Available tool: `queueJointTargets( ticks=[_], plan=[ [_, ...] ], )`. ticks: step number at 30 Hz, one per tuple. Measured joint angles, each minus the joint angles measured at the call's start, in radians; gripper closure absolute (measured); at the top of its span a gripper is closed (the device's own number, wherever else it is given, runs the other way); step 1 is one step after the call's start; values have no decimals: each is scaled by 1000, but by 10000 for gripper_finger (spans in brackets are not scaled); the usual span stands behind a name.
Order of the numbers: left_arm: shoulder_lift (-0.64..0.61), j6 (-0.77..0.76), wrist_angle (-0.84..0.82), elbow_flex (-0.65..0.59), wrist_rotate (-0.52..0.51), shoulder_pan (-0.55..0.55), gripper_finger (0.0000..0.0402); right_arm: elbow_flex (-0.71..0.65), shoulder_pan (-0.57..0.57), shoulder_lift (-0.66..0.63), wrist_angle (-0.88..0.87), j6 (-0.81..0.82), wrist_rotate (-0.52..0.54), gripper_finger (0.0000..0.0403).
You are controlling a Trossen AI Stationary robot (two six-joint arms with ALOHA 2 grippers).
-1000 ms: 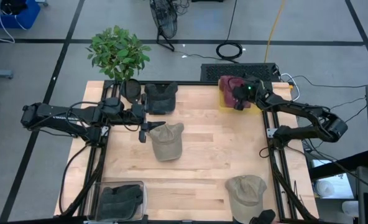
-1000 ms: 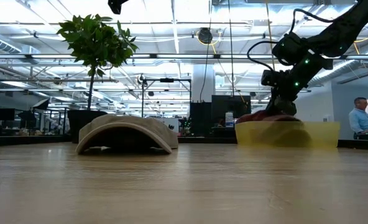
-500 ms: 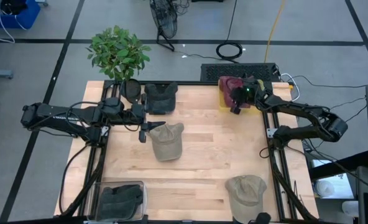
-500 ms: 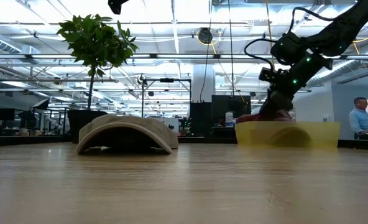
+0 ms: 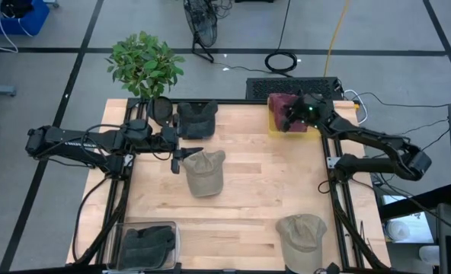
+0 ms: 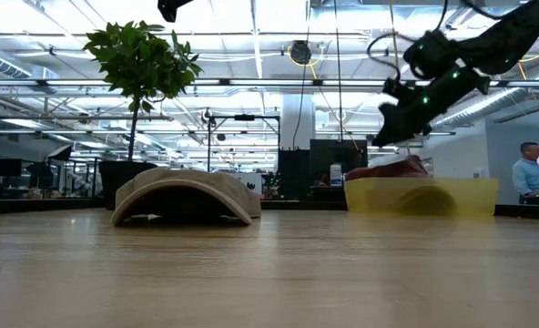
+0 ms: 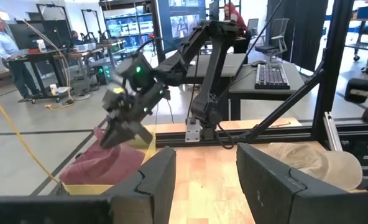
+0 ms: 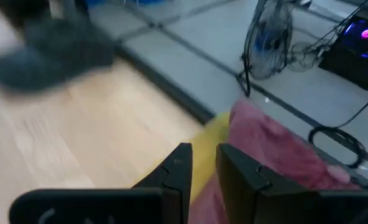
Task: Pick & Place hat
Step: Put the red cap into the yellow bin
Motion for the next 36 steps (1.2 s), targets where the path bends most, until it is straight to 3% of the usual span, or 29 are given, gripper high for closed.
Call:
queueJointTargets(
  ticks=[7,26,32,36],
  plan=[
    [0,4,0,0,0,0,229,0,1,-100,11,121,-1,339],
    [0,20,1,0,0,0,229,0,26,-89,16,51,1,339],
    [0,18,1,0,0,0,229,-34,16,-54,-6,160,254,351],
    [0,20,2,0,0,0,229,-76,-17,21,17,222,210,372]
  ],
)
